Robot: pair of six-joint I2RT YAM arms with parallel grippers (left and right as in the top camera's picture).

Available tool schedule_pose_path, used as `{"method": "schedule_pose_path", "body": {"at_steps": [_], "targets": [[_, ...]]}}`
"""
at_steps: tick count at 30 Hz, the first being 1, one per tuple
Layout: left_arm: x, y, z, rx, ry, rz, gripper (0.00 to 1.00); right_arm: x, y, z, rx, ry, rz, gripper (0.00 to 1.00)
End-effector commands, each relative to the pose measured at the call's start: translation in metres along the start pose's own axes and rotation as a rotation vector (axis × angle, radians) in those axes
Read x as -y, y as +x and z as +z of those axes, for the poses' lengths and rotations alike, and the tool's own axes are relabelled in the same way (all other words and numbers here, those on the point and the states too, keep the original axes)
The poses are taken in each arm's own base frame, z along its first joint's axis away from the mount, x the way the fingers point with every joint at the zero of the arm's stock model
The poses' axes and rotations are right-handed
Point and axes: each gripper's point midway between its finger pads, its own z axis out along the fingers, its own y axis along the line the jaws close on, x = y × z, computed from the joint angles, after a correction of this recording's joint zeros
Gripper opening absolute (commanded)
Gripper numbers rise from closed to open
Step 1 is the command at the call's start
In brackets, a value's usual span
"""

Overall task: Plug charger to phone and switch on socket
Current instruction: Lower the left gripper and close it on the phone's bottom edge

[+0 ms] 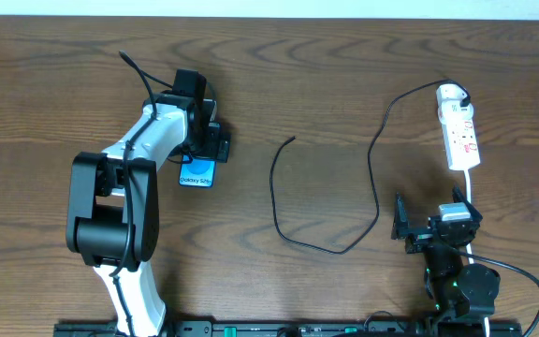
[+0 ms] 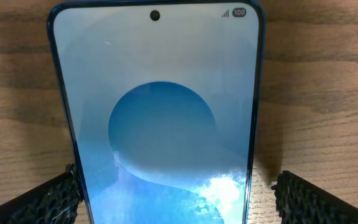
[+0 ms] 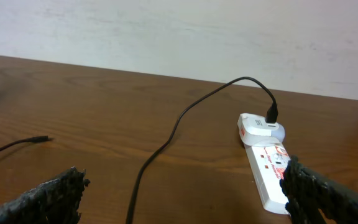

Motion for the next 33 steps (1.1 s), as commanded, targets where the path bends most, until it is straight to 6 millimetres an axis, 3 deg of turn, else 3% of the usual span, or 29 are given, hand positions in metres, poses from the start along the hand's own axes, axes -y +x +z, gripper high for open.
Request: {"method": "schedule_pose_path", "body": {"at_steps": [1, 15, 22, 33], "targets": [[-0.004, -0.002, 0.001, -0.001, -0.013, -0.046, 0.99, -0.002, 0.0, 0.0, 0.003, -0.005, 0.011, 0.99], [-0.004, 0.007, 0.01, -0.041, -0.015, -0.077, 1.0, -0.002, 0.0, 0.0, 0.003, -0.005, 0.01, 0.99], [-0.006, 0.017, 0.029, -0.095, -0.018, -0.079, 0.92, -0.002, 0.0, 0.0, 0.003, -0.005, 0.01, 0.99], [-0.006, 0.022, 0.028, -0.116, -0.02, -0.08, 0.83, -0.002, 0.0, 0.0, 0.003, -0.005, 0.01, 0.99]]}}
